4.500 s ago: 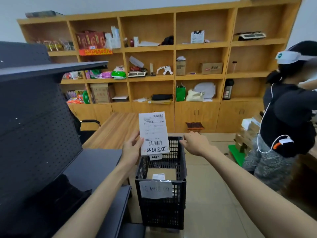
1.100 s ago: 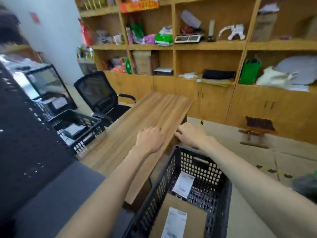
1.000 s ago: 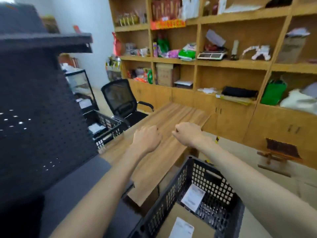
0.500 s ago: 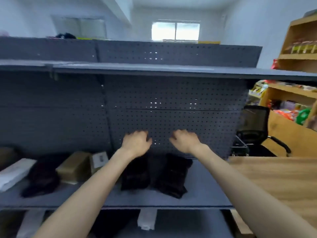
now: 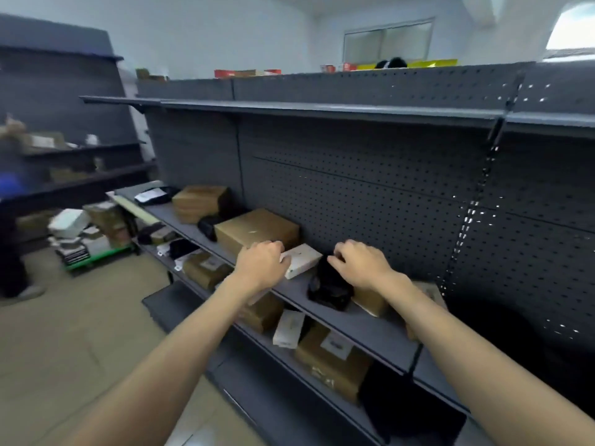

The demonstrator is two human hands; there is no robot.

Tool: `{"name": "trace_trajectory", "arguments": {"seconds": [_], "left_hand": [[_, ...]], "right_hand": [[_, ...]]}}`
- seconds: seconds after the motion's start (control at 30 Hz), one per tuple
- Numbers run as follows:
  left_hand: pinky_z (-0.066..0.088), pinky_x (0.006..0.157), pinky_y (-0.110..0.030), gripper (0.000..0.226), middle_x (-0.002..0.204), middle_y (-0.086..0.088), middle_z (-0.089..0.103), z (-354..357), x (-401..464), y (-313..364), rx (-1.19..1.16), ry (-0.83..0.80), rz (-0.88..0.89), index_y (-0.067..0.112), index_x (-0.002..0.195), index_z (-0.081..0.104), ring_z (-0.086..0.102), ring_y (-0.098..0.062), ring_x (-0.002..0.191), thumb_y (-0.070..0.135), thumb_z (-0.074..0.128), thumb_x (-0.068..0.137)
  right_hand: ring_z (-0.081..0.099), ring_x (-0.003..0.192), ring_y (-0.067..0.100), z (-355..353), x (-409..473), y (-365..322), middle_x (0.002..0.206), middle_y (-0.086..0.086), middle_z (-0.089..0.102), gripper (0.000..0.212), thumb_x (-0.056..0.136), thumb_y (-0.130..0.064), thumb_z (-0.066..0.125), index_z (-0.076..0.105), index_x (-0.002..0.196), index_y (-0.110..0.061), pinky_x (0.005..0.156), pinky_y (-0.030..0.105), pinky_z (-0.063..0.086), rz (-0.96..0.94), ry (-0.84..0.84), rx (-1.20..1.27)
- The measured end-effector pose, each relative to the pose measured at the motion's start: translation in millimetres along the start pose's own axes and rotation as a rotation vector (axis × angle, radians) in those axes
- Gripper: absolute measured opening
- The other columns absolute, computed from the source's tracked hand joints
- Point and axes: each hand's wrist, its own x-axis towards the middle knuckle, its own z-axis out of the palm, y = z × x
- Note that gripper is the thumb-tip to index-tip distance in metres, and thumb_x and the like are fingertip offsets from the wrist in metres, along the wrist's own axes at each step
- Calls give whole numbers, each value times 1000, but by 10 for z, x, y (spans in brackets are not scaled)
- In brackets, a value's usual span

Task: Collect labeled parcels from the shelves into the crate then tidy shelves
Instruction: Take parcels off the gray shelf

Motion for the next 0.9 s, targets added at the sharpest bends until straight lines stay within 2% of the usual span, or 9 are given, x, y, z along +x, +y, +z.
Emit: {"name": "trace_trajectory", "arguments": {"seconds": [0.23, 0.33, 0.43, 0.53, 0.63, 0.73, 0.9], "left_hand": [[46, 88, -44, 35, 115, -9, 66, -12, -95, -1080, -6, 16, -151, 14, 110, 61, 60, -33, 111, 41, 41, 101], [45, 90, -42, 37, 119, -4, 66, 13, -48, -1517, 35, 24, -206, 19, 116, 62, 61, -29, 112, 44, 39, 101], [43, 92, -43, 39, 123, -5, 65, -18, 39, -1971, 71, 17, -266, 20, 125, 59, 58, -30, 116, 44, 38, 102], [43, 93, -43, 38, 121, -7, 64, -99, 190, -2432, 108, -2, -317, 18, 122, 60, 58, -31, 116, 43, 39, 103], [44, 89, -43, 36, 119, -8, 65, -230, 421, -2928, 136, -6, -351, 17, 114, 60, 58, -31, 115, 43, 38, 102], [45, 91, -43, 38, 123, -10, 66, -401, 650, -3404, 189, 33, -385, 16, 117, 61, 58, -33, 117, 42, 38, 102], [45, 93, -42, 40, 126, -9, 65, -489, 779, -4172, 216, 64, -466, 17, 124, 60, 57, -31, 120, 42, 39, 101]], "right_hand": [[60, 102, 32, 386, 709, -1083, 113, 9, 60, 35, 100, -40, 40, 61, 105, -14, 83, 42, 47, -196, -37, 36], [61, 103, 32, 578, 1014, -1456, 114, 9, 60, 35, 101, -41, 40, 61, 109, -14, 83, 42, 47, -278, -20, 44], [61, 100, 30, 779, 1399, -1789, 110, 7, 62, 33, 100, -42, 40, 61, 104, -17, 81, 41, 47, -331, -33, 66], [61, 99, 31, 900, 1886, -2138, 109, 7, 63, 32, 100, -42, 40, 60, 102, -17, 79, 39, 47, -369, -48, 99], [59, 104, 32, 956, 2421, -2529, 111, 8, 61, 31, 102, -39, 39, 58, 102, -14, 76, 37, 39, -411, -18, 104], [59, 106, 32, 1039, 2939, -2950, 112, 7, 60, 30, 102, -39, 37, 56, 99, -16, 79, 39, 41, -445, 18, 130], [58, 110, 32, 1262, 3548, -3651, 117, 8, 60, 33, 101, -40, 38, 59, 110, -16, 86, 41, 45, -531, -4, 132]]}}
